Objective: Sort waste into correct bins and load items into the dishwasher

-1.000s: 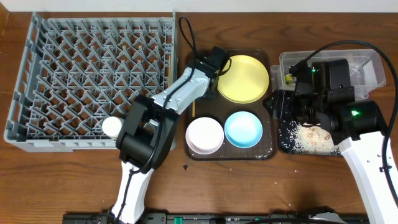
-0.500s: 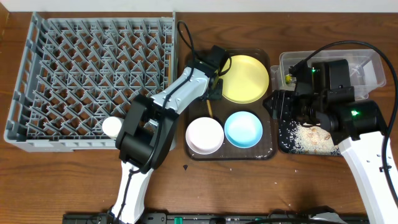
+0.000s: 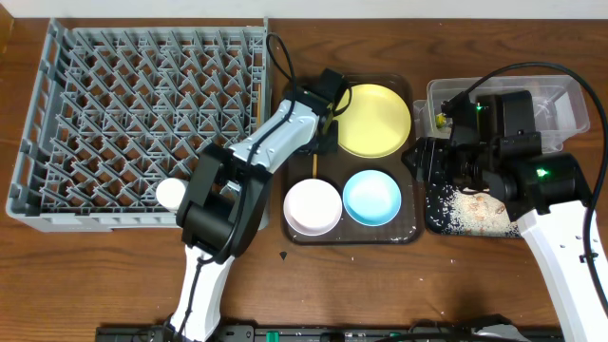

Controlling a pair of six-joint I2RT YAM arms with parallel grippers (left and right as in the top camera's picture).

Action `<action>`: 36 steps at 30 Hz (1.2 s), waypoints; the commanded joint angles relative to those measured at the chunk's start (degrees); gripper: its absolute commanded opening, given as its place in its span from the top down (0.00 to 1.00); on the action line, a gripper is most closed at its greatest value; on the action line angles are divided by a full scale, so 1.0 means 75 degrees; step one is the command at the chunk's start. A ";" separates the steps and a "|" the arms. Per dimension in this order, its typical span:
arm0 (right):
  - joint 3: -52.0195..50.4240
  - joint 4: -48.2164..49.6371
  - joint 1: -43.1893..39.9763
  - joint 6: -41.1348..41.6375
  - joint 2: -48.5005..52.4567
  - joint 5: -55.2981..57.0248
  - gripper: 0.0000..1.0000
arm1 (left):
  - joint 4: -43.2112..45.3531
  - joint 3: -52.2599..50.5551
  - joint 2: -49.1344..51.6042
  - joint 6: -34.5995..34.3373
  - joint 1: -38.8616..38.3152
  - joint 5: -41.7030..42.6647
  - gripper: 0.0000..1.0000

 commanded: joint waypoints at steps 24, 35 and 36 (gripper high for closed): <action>-0.0067 -0.0012 -0.0015 0.0047 0.0009 -0.0003 0.43 | -0.1818 -0.0697 -0.2637 0.1408 0.1457 -0.1547 0.92; -0.0067 -0.0012 -0.0015 0.0047 0.0009 -0.0003 0.43 | -0.1658 -0.0749 -0.2579 0.1416 0.1632 -0.1224 0.87; -0.0067 -0.0015 -0.0015 0.0047 0.0009 -0.0003 0.43 | -0.1658 -0.0749 -0.2600 0.1419 0.1632 -0.1081 0.87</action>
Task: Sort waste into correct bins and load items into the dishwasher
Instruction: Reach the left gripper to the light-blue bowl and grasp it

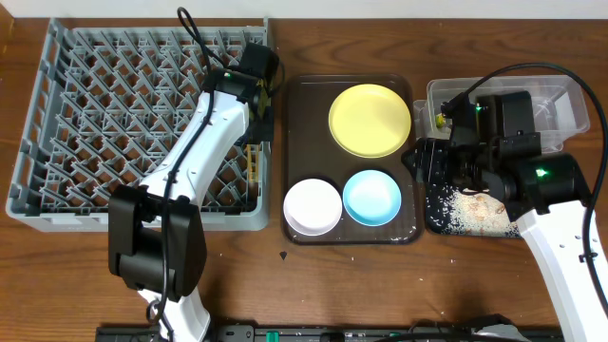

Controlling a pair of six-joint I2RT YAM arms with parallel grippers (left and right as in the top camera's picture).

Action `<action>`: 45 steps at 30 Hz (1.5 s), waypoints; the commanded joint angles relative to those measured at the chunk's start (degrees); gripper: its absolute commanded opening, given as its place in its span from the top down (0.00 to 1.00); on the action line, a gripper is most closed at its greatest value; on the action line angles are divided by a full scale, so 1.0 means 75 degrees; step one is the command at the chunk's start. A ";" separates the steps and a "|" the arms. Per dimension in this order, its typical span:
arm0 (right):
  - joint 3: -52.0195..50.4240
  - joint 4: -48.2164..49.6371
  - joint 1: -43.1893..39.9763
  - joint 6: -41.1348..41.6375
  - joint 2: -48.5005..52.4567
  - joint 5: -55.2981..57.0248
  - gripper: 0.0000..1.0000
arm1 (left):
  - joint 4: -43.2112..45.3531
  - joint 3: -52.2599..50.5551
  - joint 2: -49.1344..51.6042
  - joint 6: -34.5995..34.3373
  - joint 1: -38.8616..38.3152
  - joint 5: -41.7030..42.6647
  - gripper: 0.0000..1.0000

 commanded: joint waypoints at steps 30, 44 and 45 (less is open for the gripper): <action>-0.0035 -0.0828 -0.0632 0.0988 0.0009 0.1253 0.30 | 0.0638 0.0003 -0.0475 0.0224 -0.2888 0.2396 0.56; -0.0044 -0.1087 -0.1023 0.0956 0.0009 0.1265 0.27 | 0.1099 0.0003 0.1367 0.1198 -0.3372 0.2401 0.57; -0.0044 -0.1087 -0.1023 0.0956 0.0009 0.1265 0.26 | 0.1122 0.0003 0.1501 0.1198 -0.3395 0.2404 0.57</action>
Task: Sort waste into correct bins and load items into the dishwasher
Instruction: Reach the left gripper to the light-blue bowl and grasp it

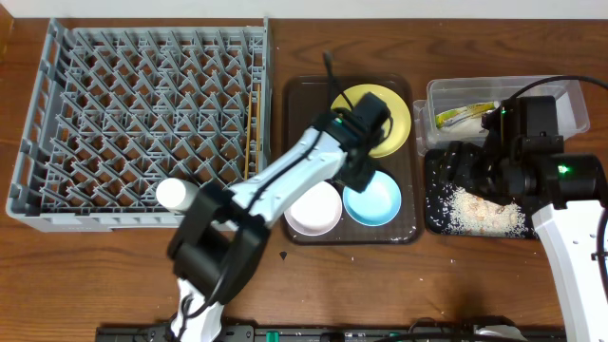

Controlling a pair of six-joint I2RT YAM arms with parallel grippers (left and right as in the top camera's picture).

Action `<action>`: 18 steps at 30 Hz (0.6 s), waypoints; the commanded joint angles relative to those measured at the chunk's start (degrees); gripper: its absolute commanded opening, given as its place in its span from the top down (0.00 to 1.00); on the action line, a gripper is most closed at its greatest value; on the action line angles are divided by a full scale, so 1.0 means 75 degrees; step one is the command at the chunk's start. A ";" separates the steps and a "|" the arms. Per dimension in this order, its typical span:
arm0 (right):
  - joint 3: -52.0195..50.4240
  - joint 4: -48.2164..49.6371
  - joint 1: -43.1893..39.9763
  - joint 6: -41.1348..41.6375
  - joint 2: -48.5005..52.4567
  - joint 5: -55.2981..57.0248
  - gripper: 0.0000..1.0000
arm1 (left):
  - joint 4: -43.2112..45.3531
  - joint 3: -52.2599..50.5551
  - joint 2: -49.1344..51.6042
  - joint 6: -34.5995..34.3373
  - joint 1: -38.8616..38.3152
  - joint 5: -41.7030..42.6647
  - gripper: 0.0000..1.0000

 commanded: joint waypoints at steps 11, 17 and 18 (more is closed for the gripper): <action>-0.0035 0.0015 -0.0041 0.0108 0.0009 0.0079 0.26 | 0.0248 0.0114 0.0691 0.0006 -0.0128 -0.0009 0.92; -0.0035 0.0015 -0.0041 0.0108 0.0009 0.0079 0.25 | 0.0055 0.0353 -0.0425 -0.0108 -0.0050 -0.0353 0.92; -0.0035 0.0015 -0.0041 0.0108 0.0009 0.0079 0.25 | -0.0044 0.0353 -0.0694 -0.0119 -0.0009 -0.0697 0.92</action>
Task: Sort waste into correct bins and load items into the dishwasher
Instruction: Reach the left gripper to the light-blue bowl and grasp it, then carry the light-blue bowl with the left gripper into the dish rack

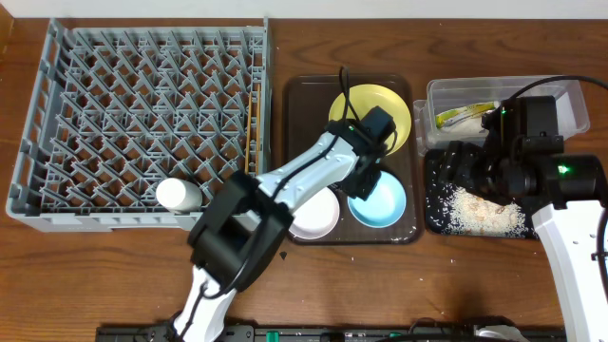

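Note:
My left gripper (pixel 368 176) hangs over the brown tray (pixel 296 142), at the upper-left rim of the blue bowl (pixel 382 202); its fingers are hidden under the wrist. Beside the blue bowl sits a white bowl (pixel 312 217). Behind them lies the yellow plate (pixel 378 103), partly covered by the arm. A yellow stick (pixel 252 128) stands in the right edge of the grey dish rack (pixel 57 114). My right gripper (pixel 454 166) hovers at the left of the black tray with spilled rice (pixel 480 207); its jaws are not clear.
A white cup (pixel 177 196) lies at the rack's front edge. A clear container (pixel 551 95) holding a yellowish wrapper (pixel 464 114) stands at the back right, behind the black tray.
My left gripper has moved a little toward the front, from the yellow plate's edge to the blue bowl's rim. The blue bowl has shifted slightly to the right. The right arm is unchanged.
My left gripper was at the tray's back left with a yellow stick below it. Then it was at the rack's right edge with the stick. Later the stick stood in the rack and the gripper was back over the tray, now at the blue bowl. The right arm shifted slightly right.

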Controlling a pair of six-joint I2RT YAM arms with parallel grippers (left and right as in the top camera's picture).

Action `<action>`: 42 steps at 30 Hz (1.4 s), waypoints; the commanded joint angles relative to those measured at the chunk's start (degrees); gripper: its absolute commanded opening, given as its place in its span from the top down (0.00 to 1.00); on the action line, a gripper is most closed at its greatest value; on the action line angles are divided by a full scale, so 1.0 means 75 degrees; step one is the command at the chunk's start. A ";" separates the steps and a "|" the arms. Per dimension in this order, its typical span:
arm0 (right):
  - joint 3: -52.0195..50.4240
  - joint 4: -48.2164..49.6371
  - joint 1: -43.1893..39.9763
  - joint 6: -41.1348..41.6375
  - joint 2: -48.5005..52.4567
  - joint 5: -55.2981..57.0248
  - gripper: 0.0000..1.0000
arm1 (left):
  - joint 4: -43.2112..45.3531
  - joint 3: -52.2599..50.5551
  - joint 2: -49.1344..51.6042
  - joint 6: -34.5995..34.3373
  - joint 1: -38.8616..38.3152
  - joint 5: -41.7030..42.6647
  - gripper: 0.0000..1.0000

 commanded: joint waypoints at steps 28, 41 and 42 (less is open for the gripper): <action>-0.0035 0.0105 -0.0041 0.0108 0.0009 0.0076 0.22 | -0.1888 -0.0513 -0.2620 -0.0592 0.3657 -0.9763 0.92; -0.0035 0.0125 -0.0041 0.0108 0.0009 0.0076 0.22 | -0.1154 -0.1413 -0.1667 -0.1169 0.3465 -1.0762 0.92; -0.0035 0.0125 -0.0041 0.0108 0.0009 0.0076 0.22 | -0.1151 -0.1413 -0.1606 -0.1169 0.3416 -1.0730 0.92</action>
